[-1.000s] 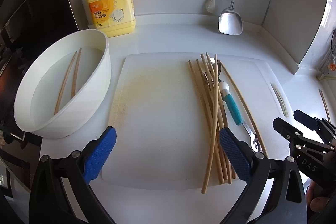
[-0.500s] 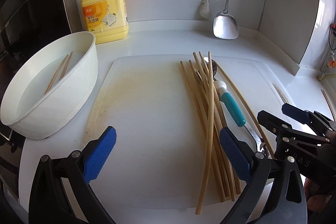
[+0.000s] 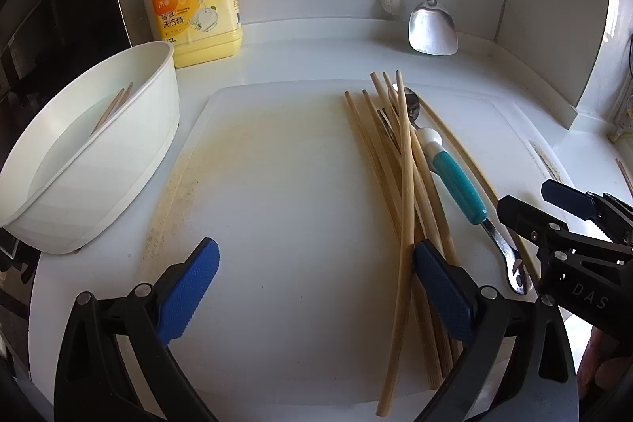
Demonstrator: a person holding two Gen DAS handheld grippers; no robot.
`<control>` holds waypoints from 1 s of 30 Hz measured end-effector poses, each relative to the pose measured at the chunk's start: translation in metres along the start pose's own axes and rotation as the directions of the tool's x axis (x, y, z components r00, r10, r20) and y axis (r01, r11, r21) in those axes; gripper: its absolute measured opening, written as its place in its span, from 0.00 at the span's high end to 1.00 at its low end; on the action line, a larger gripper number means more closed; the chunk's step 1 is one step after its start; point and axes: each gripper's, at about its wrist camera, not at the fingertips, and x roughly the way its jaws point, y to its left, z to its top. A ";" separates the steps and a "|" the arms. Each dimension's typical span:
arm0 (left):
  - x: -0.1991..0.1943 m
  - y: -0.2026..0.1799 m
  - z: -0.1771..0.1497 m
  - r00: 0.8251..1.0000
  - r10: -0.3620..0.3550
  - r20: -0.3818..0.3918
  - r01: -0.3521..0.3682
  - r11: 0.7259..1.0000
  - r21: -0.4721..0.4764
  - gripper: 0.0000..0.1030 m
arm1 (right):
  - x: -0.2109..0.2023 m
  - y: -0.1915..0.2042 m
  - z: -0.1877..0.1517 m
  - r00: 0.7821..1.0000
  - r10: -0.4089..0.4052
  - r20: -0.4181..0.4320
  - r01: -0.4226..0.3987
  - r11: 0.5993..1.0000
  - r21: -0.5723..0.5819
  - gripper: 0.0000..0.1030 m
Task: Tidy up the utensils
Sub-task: 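Lower the right tool onto a wooden chopstick beside the spoon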
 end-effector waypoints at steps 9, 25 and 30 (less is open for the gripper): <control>0.009 0.010 0.003 1.000 0.013 0.000 -0.013 0.999 -0.029 0.06 | 0.006 0.003 0.004 1.000 -0.023 -0.005 0.023 0.999 -0.026 0.36; 0.024 0.024 0.010 1.000 0.007 -0.011 -0.008 0.999 -0.052 0.20 | 0.017 0.011 0.014 0.999 -0.036 -0.003 0.036 0.997 -0.061 0.38; 0.027 0.022 0.017 1.000 -0.009 -0.006 0.009 0.999 -0.033 0.40 | 0.022 0.015 0.019 1.000 -0.027 0.002 0.027 0.996 -0.080 0.44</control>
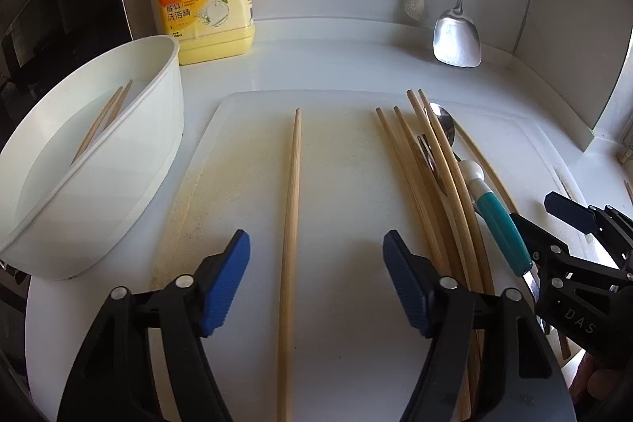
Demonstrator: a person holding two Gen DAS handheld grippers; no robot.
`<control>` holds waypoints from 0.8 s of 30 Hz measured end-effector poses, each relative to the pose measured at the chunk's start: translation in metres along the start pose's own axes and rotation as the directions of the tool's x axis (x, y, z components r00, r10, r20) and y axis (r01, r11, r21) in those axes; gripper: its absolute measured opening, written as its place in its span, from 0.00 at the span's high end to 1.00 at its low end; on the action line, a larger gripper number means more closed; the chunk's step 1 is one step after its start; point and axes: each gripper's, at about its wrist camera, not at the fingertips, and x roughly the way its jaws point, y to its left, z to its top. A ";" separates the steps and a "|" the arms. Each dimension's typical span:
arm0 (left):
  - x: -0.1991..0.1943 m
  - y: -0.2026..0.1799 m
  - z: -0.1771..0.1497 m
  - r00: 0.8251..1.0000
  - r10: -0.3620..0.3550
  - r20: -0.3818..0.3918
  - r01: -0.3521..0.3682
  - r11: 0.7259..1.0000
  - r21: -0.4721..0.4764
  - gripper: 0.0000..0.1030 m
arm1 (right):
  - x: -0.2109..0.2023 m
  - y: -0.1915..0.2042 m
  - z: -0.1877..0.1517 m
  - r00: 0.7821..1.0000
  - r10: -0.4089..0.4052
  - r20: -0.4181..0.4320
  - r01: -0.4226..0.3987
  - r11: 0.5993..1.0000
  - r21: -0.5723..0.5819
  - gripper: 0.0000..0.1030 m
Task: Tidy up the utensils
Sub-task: 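Lower the right tool onto a wooden chopstick beside the spoon, then close the right gripper on the chopstick and lift it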
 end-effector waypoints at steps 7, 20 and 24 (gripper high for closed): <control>0.003 -0.005 0.006 1.000 -0.023 0.001 0.023 0.999 0.027 0.80 | 0.002 0.017 0.004 1.000 0.017 0.020 -0.016 0.998 -0.066 0.81; -0.001 -0.001 0.000 0.997 -0.064 -0.032 0.064 0.998 -0.005 0.93 | -0.011 -0.001 -0.001 0.998 0.048 0.037 -0.050 0.997 0.062 0.94; -0.014 -0.005 0.003 0.997 -0.073 -0.024 0.073 0.997 -0.009 0.93 | -0.024 -0.005 0.001 0.998 0.033 0.044 -0.036 0.997 0.074 0.94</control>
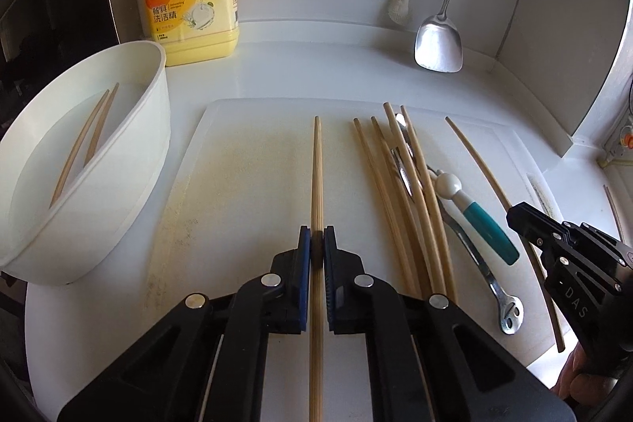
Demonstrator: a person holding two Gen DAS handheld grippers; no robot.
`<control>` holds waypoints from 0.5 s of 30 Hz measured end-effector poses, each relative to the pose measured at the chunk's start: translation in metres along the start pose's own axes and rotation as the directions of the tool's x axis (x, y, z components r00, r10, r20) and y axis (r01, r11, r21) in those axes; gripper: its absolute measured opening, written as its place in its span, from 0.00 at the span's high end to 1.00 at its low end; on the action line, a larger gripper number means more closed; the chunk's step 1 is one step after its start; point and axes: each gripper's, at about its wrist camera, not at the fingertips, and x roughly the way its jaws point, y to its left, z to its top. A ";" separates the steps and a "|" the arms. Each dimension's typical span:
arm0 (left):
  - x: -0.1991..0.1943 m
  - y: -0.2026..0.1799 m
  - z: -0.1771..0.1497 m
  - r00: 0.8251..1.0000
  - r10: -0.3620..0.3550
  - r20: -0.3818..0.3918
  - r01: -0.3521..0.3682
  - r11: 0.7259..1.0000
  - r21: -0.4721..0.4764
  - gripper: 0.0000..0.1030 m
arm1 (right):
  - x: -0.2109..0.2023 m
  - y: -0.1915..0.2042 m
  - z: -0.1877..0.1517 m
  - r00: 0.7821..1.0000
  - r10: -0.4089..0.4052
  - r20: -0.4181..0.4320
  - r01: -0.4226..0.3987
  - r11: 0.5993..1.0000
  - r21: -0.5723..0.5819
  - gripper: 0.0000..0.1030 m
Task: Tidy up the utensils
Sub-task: 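Close the right gripper on the chopstick and lift it, then carry the chopstick into the white basin and open the right gripper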
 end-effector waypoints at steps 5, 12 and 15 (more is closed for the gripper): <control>-0.028 -0.002 0.010 1.000 -0.004 0.009 0.004 1.000 -0.003 0.93 | -0.024 -0.008 0.008 1.000 -0.005 0.013 0.005 1.000 0.020 0.94; -0.081 0.022 0.027 0.999 0.026 0.018 -0.025 0.998 -0.057 0.93 | -0.060 0.007 0.027 0.999 0.031 0.044 -0.030 0.999 -0.021 0.94; -0.107 0.044 0.037 0.998 0.048 0.043 -0.043 0.994 -0.102 0.93 | -0.071 0.025 0.040 0.995 0.077 0.057 -0.074 0.996 -0.045 0.94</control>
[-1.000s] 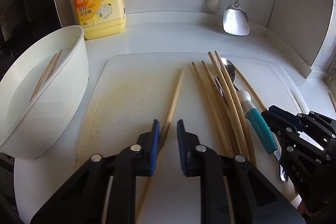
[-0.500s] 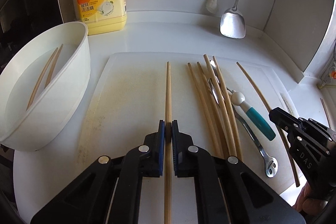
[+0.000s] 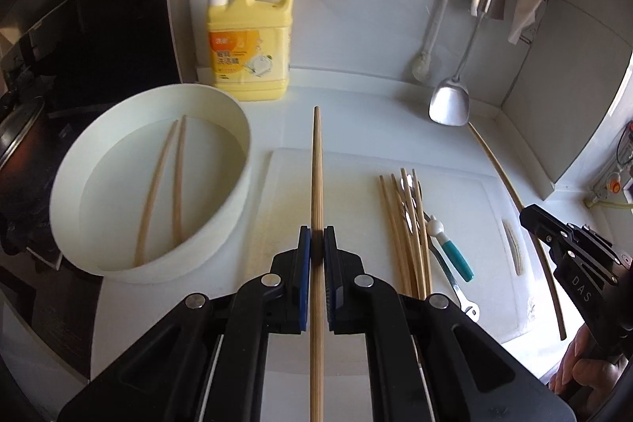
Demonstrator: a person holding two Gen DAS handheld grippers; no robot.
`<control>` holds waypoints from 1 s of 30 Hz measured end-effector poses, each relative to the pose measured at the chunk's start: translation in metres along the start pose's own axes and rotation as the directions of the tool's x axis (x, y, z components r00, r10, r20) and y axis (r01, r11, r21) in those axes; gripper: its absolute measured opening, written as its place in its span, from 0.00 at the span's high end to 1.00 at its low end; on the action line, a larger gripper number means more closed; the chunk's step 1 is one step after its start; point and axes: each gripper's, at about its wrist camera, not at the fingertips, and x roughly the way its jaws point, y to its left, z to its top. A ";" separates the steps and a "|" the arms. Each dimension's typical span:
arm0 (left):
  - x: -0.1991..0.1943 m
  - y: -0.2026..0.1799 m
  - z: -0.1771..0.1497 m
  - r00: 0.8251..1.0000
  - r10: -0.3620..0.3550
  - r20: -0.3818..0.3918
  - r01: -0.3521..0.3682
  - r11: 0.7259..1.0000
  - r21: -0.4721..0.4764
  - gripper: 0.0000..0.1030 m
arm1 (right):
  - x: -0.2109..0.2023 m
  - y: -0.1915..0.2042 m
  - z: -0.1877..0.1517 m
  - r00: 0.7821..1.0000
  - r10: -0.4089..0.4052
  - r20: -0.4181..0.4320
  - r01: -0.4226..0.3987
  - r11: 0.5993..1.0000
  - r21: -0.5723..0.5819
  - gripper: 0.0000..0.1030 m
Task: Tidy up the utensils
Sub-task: 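Carry the chopstick into the white basin and open the right gripper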
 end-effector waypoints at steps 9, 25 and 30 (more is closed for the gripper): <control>-0.030 0.106 0.039 0.994 0.088 0.058 -0.084 0.994 -0.067 0.93 | 0.014 0.108 0.061 0.991 0.125 0.043 -0.122 0.990 -0.070 0.94; 0.056 0.246 0.081 0.997 -0.006 -0.073 0.006 1.000 -0.001 0.93 | 0.158 0.274 0.104 0.983 0.163 -0.089 -0.160 0.986 0.038 0.94; 0.085 0.256 0.080 0.993 -0.007 -0.116 0.005 1.000 -0.024 0.93 | 0.192 0.283 0.101 0.973 0.151 -0.175 -0.146 0.988 0.042 0.94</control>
